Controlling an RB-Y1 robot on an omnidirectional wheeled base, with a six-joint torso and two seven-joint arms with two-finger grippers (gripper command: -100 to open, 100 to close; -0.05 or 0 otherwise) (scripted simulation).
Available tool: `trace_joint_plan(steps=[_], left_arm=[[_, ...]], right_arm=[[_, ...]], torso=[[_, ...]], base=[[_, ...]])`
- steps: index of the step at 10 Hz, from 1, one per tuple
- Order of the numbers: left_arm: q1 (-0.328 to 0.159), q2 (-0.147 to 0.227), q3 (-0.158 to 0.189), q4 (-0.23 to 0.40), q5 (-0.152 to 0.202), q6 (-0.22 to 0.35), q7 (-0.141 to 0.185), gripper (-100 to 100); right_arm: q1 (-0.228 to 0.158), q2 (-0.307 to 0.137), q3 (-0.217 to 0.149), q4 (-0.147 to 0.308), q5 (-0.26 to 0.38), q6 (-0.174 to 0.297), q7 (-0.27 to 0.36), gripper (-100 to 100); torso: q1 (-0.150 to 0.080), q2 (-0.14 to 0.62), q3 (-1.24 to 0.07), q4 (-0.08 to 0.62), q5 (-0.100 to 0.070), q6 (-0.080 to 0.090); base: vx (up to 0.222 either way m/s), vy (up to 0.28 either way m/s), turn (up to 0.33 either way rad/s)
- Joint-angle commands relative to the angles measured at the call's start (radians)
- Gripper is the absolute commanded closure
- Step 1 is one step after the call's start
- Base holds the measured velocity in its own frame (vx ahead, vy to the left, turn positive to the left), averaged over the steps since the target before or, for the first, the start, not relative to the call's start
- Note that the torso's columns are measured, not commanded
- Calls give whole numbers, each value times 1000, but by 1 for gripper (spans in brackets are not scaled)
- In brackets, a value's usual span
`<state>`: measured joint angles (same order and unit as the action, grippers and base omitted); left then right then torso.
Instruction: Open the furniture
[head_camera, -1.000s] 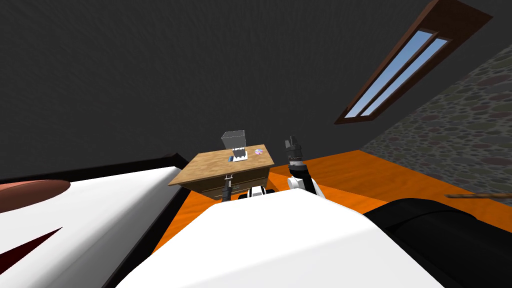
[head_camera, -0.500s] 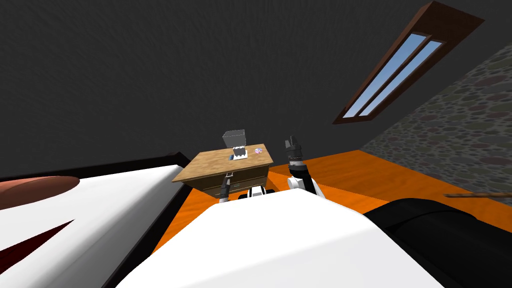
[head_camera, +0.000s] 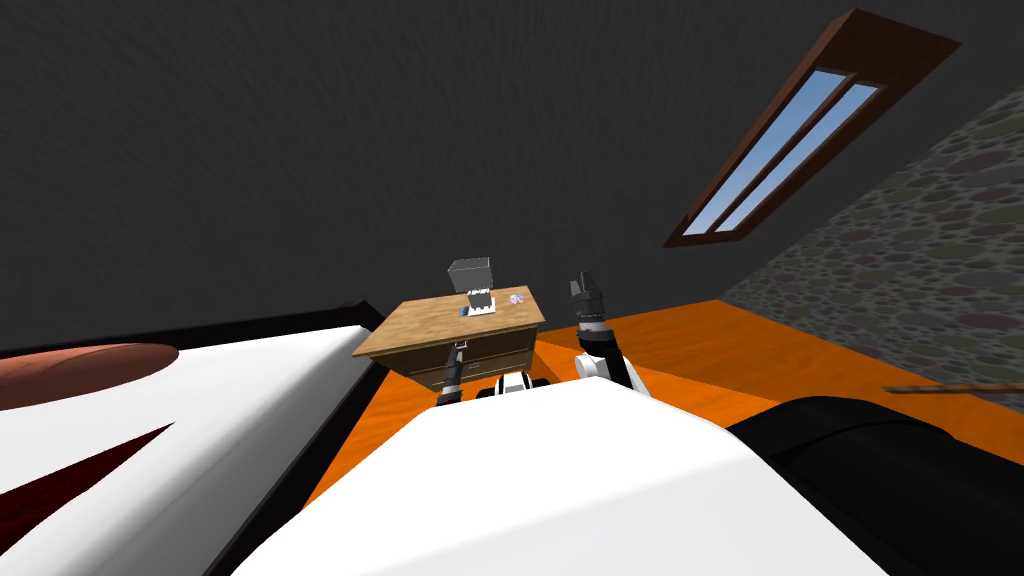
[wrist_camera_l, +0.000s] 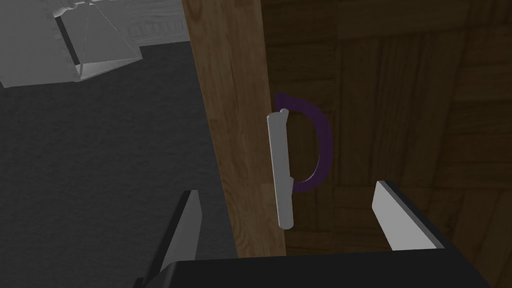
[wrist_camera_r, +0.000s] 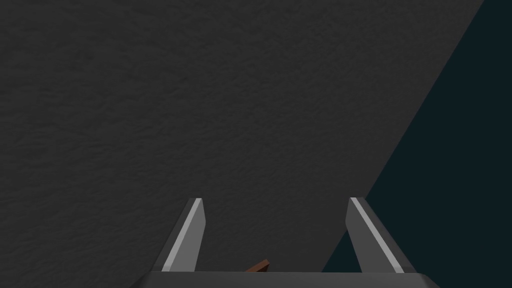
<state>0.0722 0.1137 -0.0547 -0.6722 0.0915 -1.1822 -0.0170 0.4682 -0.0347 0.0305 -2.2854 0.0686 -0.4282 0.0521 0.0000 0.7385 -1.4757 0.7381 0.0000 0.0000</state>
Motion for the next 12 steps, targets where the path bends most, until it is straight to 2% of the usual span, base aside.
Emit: trace_joint_plan(steps=[1, 3, 4, 5, 7, 8, 9, 11, 12], left_arm=[[-37, -3, 7, 0, 0, 46, 3, -100], [-52, -5, 10, -10, -1, 79, 4, -100], [-55, -7, 10, 7, -1, 61, 2, -100], [-82, -2, 16, 0, 1, 96, 5, -100], [-107, 3, 21, -7, 2, 128, 7, -100], [-91, 3, 18, -17, 1, 120, 7, -100], [-82, -2, 16, 0, 1, 96, 5, 100], [-56, -7, 10, 8, -1, 63, 2, 100], [-70, -5, 13, 11, 0, 72, 5, 100]], right_arm=[[0, 0, 0, 0, 0, 0, 0, 0], [0, 0, 0, 0, 0, 0, 0, 0], [0, 0, 0, 0, 0, 0, 0, 0], [0, 0, 0, 0, 0, 0, 0, 0], [0, 0, 0, 0, 0, 0, 0, 0], [0, 0, 0, 0, 0, 0, 0, 0], [0, 0, 0, 0, 0, 0, 0, 0], [0, 0, 0, 0, 0, 0, 0, 0], [0, 0, 0, 0, 0, 0, 0, 0]], torso=[[0, 0, 0, 0, 0, 0], [0, -1, -1, 0, 0, 0], [0, -2, -1, 0, 0, 0], [0, -3, -2, -1, 0, 0], [0, -2, -1, -1, 0, 0], [0, -1, -1, 0, 0, 0], [0, -1, 0, 0, 0, 0], [0, 1, 0, 1, -1, -1], [0, 1, 1, -1, 0, -1]], base=[[-78, -7, 16], [-58, -4, 10], [-23, -3, -1], [-1, -6, 14], [9, -11, 8], [7, -5, 4], [-2, 3, -12], [-5, 11, -15], [-6, 3, 0]])
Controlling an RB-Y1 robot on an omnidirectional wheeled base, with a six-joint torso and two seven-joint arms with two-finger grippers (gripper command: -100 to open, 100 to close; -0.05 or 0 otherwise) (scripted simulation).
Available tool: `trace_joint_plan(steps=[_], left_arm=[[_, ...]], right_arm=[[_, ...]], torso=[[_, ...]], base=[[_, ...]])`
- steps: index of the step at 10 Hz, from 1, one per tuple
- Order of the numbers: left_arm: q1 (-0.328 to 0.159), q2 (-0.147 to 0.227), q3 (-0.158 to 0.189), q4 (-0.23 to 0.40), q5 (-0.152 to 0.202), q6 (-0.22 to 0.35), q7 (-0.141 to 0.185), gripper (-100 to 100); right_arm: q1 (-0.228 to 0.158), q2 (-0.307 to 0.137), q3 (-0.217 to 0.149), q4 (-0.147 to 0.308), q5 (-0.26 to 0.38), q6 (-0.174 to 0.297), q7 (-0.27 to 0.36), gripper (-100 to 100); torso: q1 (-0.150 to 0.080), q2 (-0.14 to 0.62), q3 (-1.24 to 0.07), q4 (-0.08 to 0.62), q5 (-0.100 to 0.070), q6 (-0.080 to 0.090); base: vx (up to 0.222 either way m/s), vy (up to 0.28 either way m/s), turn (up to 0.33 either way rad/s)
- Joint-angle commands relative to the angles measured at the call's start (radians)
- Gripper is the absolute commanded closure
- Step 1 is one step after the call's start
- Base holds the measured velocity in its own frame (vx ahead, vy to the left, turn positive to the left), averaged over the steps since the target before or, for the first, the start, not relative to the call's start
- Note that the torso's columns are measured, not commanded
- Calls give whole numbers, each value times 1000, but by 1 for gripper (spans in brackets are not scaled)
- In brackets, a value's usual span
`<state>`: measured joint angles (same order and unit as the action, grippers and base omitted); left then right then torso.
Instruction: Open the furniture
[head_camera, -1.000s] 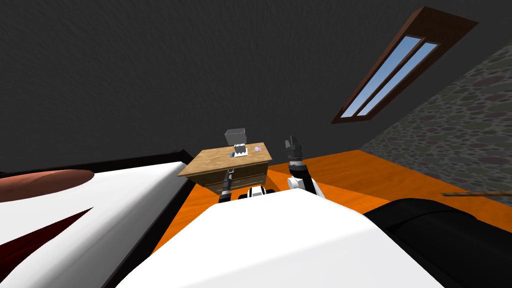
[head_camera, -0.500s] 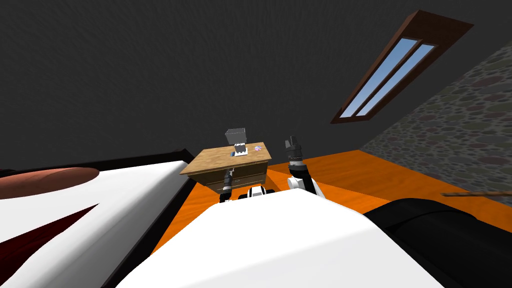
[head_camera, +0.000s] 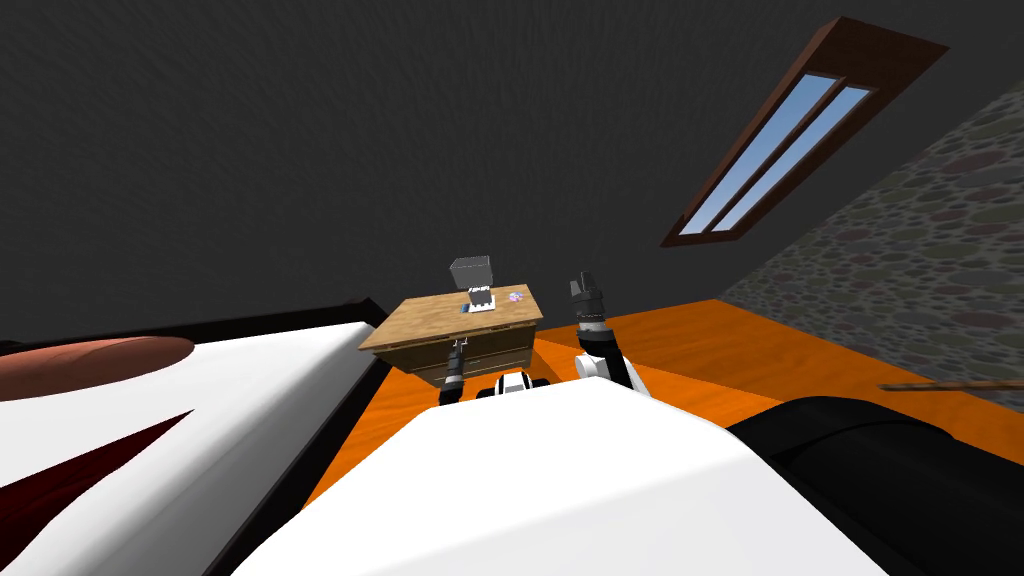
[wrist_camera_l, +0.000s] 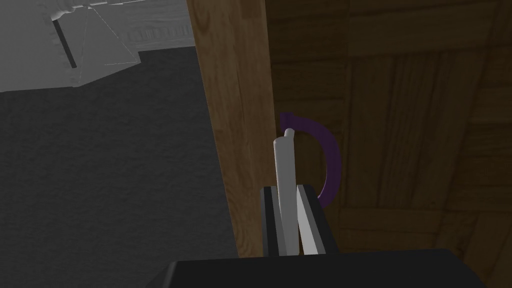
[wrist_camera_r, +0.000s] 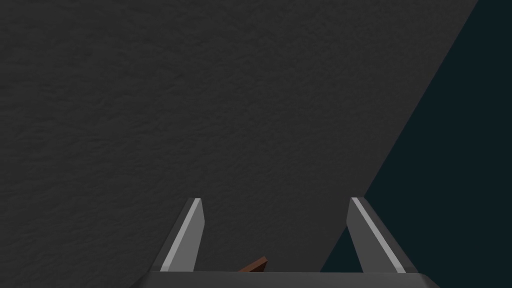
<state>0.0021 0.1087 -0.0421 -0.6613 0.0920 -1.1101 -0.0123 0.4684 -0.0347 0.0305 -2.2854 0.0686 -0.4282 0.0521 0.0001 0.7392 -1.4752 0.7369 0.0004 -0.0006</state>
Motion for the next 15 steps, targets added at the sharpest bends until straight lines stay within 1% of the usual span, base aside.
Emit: trace_joint_plan(steps=[1, 2, 3, 4, 6, 7, 8, 11, 12, 13, 14, 15], left_arm=[[-39, -39, 16, 19, -28, 16, -22, 100], [-39, -39, 16, 19, -28, 16, -22, 100], [-65, -65, 27, 30, -47, 31, -36, 100], [-79, -78, 32, 35, -57, 39, -44, 100], [-131, -128, 54, 55, -95, 68, -73, 100], [-108, -118, 45, 52, -84, 62, -64, 100], [-112, -125, 41, 49, -89, 71, -69, 100], [-117, -126, 37, 38, -92, 74, -70, 100], [-149, -129, 40, 28, -90, 128, -70, -100], [-149, -129, 40, 28, -90, 128, -70, -100], [-167, -129, 42, 22, -88, 152, -70, -100], [-167, -129, 42, 22, -88, 152, -70, -100]], right_arm=[[0, 0, 0, 0, 0, 0, 0, 0], [0, 0, 0, 0, 0, 0, 0, 0], [0, 0, 0, 0, 0, 0, 0, 0], [0, 0, 0, 0, 0, 0, 0, 0], [0, 0, 0, 0, 0, 0, 0, 0], [0, 0, 0, 0, 0, 0, 0, 0], [0, 0, 0, 0, 0, 0, 0, 0], [0, 0, 0, 0, 0, 0, 0, 0], [0, 0, 0, 0, 0, 0, 0, 0], [0, 0, 0, 0, 0, 0, 0, 0], [0, 0, 0, 0, 0, 0, 0, 0], [0, 0, 0, 0, 0, 0, 0, 0]], torso=[[0, -1, -1, 1, -1, 0], [0, 4, 2, 3, 0, 2], [1, 5, 3, 2, 0, 0], [1, 6, 3, 3, -1, -2], [-3, 5, 2, 4, -2, -1], [1, 4, 2, 6, -3, 0], [-2, -2, -1, 5, -4, -2], [-1, 6, 3, 5, -3, -2], [-1, 6, 3, 6, -3, -1], [0, 0, 0, 4, -2, 0], [1, -9, -5, -2, 0, 1], [1, -12, -7, -2, 0, 1]], base=[[-104, 52, 124], [-150, 73, 49], [-162, 87, 58], [-177, 55, 82], [-196, 90, 117], [-88, 59, -20], [-144, 9, 12], [-190, 3, 33], [-146, 10, 66], [-70, 8, 26], [-50, -3, 18], [-27, -2, 8]])
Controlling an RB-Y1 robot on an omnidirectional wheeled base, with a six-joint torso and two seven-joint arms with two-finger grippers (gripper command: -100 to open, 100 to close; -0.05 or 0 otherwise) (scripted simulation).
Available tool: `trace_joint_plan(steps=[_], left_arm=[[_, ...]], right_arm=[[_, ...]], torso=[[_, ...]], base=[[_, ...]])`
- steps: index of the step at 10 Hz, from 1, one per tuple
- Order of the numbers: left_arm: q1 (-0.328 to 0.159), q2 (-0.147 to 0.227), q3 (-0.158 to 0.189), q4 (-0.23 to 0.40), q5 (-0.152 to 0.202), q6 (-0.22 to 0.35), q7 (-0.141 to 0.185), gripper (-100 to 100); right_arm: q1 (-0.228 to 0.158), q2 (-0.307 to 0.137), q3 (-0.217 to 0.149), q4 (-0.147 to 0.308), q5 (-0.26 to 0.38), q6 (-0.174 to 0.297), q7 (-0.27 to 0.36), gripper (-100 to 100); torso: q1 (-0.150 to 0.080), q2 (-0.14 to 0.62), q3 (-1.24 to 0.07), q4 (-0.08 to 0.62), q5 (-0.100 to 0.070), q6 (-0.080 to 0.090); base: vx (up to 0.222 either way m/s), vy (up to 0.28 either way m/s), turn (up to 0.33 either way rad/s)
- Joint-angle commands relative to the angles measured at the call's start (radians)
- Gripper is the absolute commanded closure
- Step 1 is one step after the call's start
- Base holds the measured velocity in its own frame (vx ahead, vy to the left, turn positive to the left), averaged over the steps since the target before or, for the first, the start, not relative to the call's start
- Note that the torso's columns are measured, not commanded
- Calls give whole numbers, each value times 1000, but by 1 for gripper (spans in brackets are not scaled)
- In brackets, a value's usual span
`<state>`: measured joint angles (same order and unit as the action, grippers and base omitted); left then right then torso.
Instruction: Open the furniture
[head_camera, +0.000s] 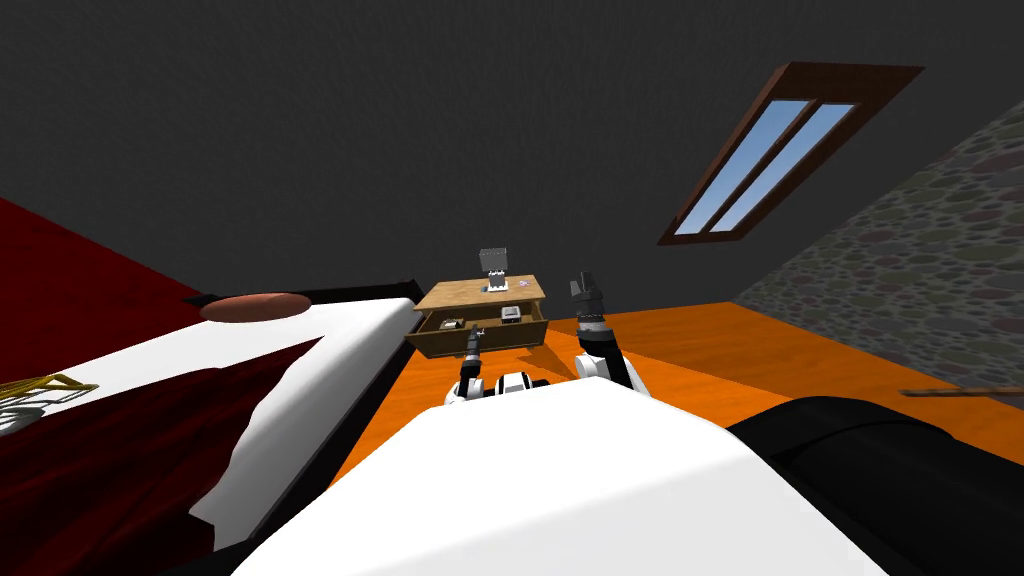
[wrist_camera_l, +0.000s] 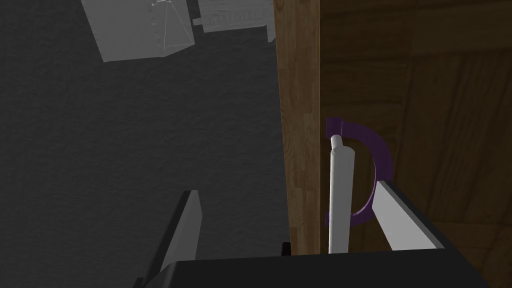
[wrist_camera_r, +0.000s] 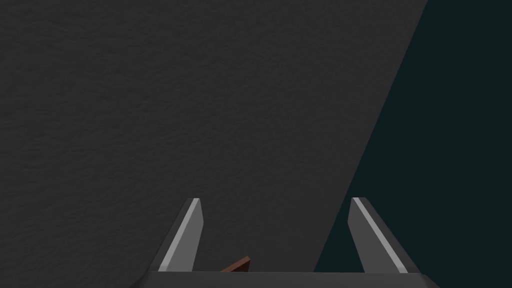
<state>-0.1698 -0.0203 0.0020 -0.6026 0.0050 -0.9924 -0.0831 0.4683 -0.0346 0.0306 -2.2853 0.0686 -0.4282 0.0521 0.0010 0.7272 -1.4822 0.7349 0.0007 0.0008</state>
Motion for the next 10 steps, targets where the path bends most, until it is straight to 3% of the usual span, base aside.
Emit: trace_joint_plan(steps=[1, 8, 9, 10], left_arm=[[-14, -1, 0, -44, 0, 59, 0, -100], [-127, -5, 12, -84, 8, 204, -5, -100], [-109, -6, 10, -80, 7, 194, -5, -100], [-109, -6, 10, -81, 7, 202, -4, 0]], right_arm=[[0, 0, 0, 0, 0, 0, 0, 0], [0, 0, 0, 0, 0, 0, 0, 0], [0, 0, 0, 0, 0, 0, 0, 0], [0, 0, 0, 0, 0, 0, 0, 0]], torso=[[0, 2, 1, 1, 0, 0], [-2, 14, 8, 6, -2, -1], [-3, 18, 10, 9, -3, -2], [-3, 16, 9, 8, -2, -2]], base=[[-31, 1, 27], [-67, 7, 30], [-31, 0, 1], [0, 0, 0]])
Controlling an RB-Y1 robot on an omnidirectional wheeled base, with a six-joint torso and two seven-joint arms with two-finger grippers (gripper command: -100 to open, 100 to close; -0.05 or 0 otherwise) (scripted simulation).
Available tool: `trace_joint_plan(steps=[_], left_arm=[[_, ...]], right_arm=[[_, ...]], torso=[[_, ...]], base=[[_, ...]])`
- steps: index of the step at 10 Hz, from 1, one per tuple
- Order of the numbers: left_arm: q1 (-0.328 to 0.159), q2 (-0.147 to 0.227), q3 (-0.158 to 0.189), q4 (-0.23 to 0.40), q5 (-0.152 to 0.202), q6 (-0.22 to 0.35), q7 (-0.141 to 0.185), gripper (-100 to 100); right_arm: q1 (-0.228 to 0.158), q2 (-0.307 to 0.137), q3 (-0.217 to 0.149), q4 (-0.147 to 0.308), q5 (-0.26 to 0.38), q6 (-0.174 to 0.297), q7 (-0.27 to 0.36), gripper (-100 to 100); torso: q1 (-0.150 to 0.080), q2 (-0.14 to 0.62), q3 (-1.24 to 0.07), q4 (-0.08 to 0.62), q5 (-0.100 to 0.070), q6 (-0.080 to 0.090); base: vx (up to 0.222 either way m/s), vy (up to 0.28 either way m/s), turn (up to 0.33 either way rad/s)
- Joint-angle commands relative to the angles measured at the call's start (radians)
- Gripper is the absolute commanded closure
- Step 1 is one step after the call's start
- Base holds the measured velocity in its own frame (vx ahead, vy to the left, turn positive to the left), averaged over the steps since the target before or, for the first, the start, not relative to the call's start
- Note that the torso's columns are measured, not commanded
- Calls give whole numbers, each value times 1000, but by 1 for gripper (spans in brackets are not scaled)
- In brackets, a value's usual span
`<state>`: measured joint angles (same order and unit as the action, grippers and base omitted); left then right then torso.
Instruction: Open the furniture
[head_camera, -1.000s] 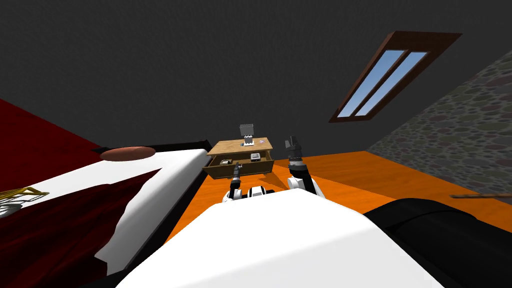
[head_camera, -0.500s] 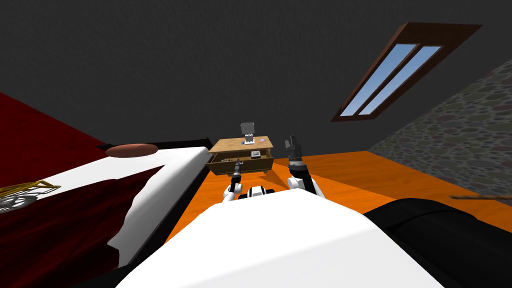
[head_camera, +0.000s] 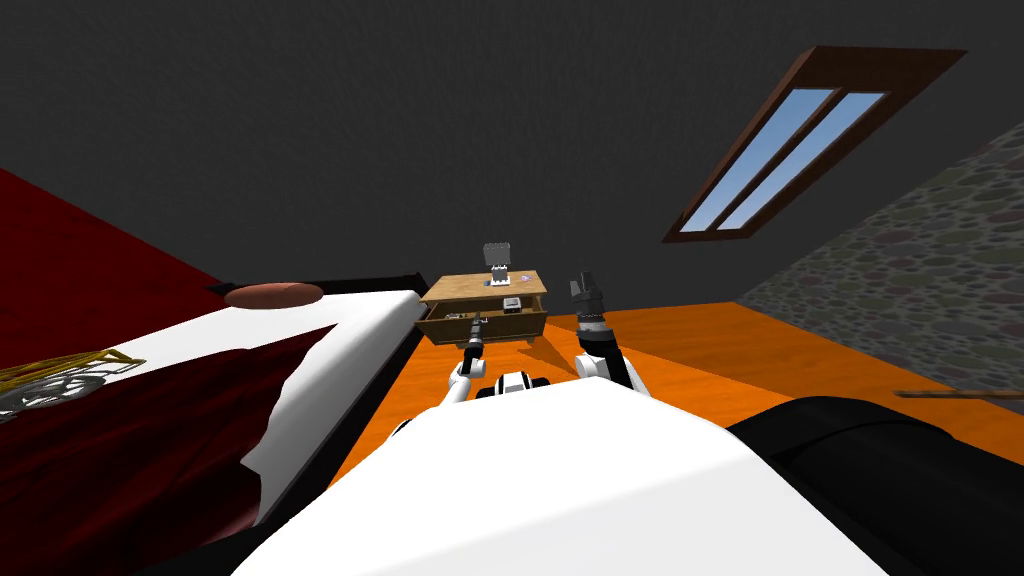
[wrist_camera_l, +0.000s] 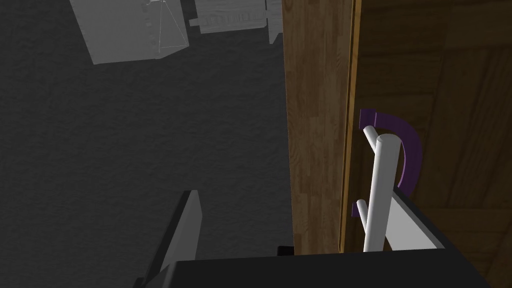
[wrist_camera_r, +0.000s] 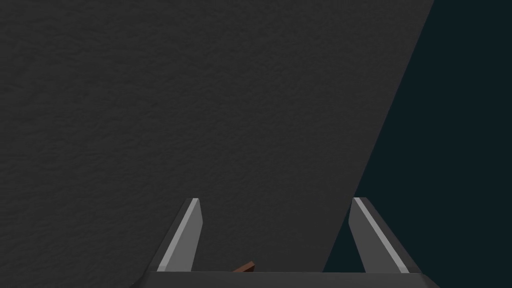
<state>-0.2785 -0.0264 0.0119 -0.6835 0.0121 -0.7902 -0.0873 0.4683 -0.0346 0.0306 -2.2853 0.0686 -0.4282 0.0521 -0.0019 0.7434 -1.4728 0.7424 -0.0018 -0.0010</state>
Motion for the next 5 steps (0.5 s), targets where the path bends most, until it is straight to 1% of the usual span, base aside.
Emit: trace_joint_plan(steps=[1, 5], left_arm=[[2, 0, 0, 2, 0, 1, 0, 0], [6, 0, 0, 6, 0, 4, 0, 0]], right_arm=[[0, 0, 0, 0, 0, 0, 0, 0], [0, 0, 0, 0, 0, 0, 0, 0]], torso=[[0, -2, -1, -1, 0, 1], [2, -5, -3, -4, 2, 1]], base=[[0, 0, 0], [0, 0, 0]])
